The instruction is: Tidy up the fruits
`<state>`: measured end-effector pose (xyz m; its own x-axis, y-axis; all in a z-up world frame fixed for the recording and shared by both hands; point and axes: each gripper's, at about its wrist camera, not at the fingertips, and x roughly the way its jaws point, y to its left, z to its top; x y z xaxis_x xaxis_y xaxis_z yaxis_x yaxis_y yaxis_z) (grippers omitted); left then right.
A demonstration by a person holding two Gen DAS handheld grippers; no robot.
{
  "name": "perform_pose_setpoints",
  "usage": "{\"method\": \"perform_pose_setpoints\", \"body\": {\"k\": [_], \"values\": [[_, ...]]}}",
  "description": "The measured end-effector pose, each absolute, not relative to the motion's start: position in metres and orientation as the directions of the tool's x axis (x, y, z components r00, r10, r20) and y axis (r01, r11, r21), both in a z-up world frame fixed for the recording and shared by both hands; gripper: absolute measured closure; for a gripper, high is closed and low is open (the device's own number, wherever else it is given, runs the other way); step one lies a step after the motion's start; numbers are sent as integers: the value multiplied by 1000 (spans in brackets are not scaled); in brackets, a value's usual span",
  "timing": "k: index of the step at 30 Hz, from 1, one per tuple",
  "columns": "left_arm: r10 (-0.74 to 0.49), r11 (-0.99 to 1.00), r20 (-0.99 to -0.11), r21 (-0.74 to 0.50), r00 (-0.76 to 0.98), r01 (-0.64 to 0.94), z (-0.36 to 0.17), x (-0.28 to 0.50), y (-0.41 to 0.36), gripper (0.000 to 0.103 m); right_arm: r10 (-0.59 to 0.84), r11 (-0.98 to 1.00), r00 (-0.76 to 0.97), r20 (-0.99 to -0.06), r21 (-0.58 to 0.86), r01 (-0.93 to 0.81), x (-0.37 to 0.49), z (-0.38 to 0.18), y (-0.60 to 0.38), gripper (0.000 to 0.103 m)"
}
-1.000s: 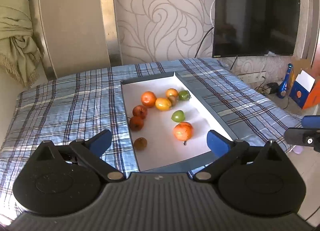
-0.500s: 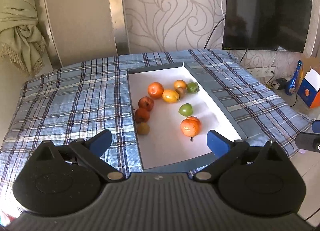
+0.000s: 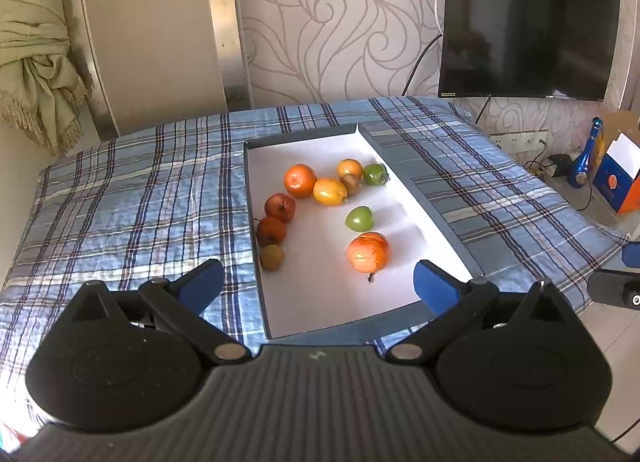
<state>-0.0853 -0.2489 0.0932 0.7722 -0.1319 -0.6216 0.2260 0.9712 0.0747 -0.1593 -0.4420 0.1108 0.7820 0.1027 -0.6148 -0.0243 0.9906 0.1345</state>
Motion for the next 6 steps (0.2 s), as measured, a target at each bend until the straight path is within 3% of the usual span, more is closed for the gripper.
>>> {"method": "perform_pose_setpoints", "body": {"k": [6], "values": [[-128,973,-614,73,779,217,97,-91,-253,2,119,984,783,-611,179,-10,-163,106,-448,37]]}}
